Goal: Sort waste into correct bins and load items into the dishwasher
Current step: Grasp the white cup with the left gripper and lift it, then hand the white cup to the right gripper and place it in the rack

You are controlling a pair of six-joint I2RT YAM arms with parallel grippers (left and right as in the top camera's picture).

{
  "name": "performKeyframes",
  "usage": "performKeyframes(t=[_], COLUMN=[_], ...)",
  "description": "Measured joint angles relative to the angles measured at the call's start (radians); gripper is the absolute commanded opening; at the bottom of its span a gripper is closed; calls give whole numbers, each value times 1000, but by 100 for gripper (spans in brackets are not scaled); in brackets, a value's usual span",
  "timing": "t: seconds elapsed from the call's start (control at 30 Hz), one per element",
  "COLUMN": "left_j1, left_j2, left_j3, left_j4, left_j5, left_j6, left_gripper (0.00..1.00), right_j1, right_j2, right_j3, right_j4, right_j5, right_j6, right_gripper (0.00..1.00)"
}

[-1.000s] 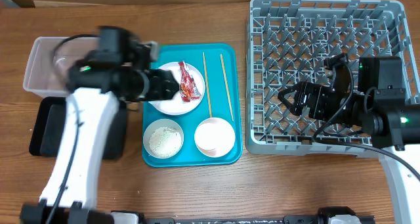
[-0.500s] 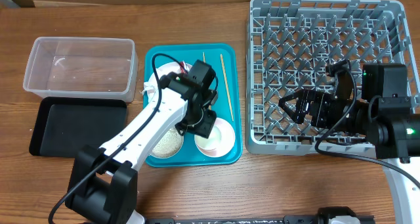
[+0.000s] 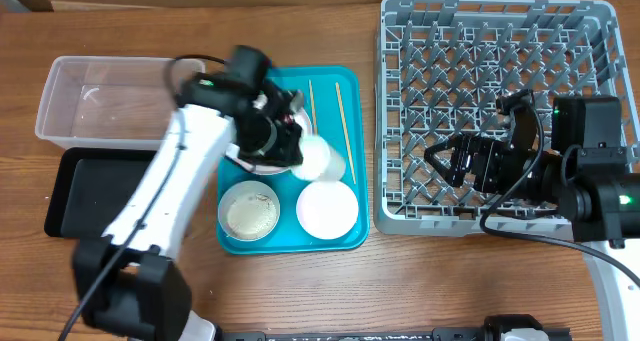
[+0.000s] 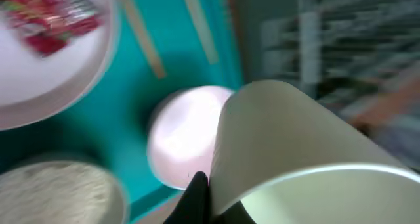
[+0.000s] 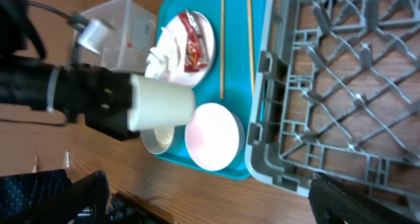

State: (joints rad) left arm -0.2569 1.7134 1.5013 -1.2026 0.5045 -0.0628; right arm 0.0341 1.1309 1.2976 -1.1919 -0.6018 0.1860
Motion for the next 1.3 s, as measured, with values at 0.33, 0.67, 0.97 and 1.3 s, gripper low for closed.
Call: performKeyframes(t=[0.33, 0.67, 0.97, 1.3], left_j1=[276, 276, 279, 277], left_j2=[-14, -16, -29, -34], left_j3=[9, 9, 9, 10], left_j4=[-480, -484, -492, -484], left_j5=[800, 881, 925, 885], left_j6=[548, 650, 673, 660], left_gripper=[4, 4, 4, 100], right_j1=[299, 440, 450, 385], right_j2=[42, 237, 303, 272], right_j3=[0, 0, -1, -1], right_j4=[414, 676, 820, 664], right_j5=[-237, -291, -483, -470], right_j6=[0, 89, 58, 54], right_gripper=[84, 83, 58, 59])
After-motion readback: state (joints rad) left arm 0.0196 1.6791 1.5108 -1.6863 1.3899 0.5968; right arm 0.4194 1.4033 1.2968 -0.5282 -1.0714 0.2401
